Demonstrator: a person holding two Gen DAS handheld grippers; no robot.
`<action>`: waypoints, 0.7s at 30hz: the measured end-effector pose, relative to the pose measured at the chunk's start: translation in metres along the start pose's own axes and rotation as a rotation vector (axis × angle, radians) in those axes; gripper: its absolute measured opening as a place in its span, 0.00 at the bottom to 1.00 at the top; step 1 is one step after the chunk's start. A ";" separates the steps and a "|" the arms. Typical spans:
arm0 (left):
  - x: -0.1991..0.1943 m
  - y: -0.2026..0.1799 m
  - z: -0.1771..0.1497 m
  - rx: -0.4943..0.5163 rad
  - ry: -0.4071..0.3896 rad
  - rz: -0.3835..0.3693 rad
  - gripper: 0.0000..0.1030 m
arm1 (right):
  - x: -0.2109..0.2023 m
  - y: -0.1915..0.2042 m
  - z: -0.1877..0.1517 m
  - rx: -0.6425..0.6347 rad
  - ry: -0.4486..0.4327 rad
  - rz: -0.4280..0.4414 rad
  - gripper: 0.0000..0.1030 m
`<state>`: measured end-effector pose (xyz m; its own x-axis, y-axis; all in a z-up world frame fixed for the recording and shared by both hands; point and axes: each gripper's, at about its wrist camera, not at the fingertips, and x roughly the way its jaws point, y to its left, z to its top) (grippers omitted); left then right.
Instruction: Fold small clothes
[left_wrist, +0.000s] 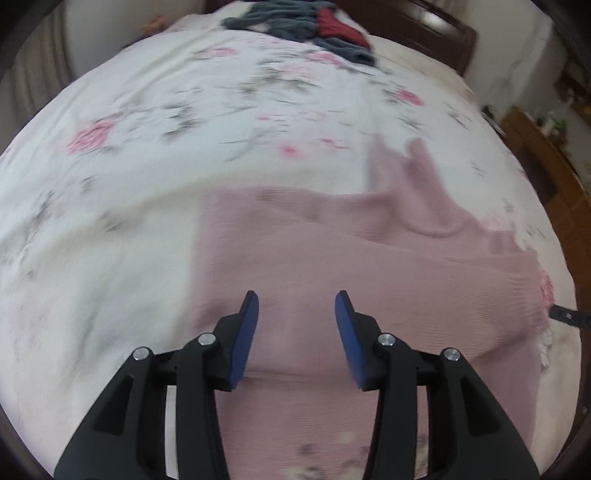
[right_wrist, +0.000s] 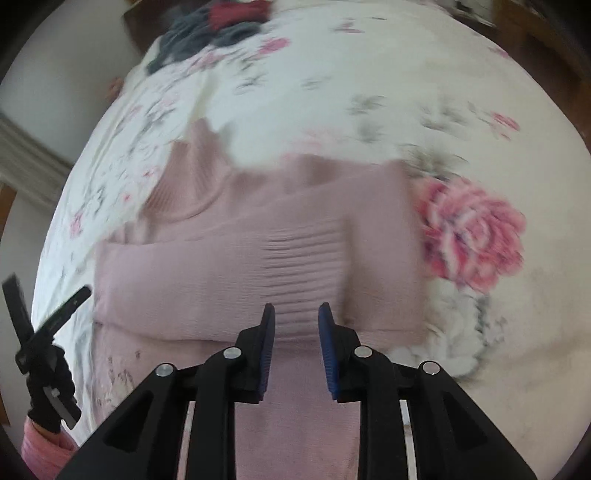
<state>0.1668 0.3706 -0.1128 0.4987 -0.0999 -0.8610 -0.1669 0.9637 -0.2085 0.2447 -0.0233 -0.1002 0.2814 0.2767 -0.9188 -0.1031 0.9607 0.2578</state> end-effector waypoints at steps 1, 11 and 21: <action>0.005 -0.009 0.000 0.012 0.015 -0.019 0.42 | 0.005 0.001 0.002 -0.004 0.009 -0.003 0.24; 0.044 -0.013 -0.018 0.022 0.090 0.001 0.42 | 0.044 -0.020 -0.005 0.049 0.075 -0.009 0.23; 0.051 -0.007 -0.021 0.032 0.094 -0.011 0.42 | 0.055 -0.020 -0.008 0.009 0.072 -0.012 0.23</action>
<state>0.1757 0.3532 -0.1648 0.4183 -0.1317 -0.8987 -0.1341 0.9696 -0.2045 0.2548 -0.0271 -0.1581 0.2130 0.2635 -0.9408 -0.0912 0.9641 0.2494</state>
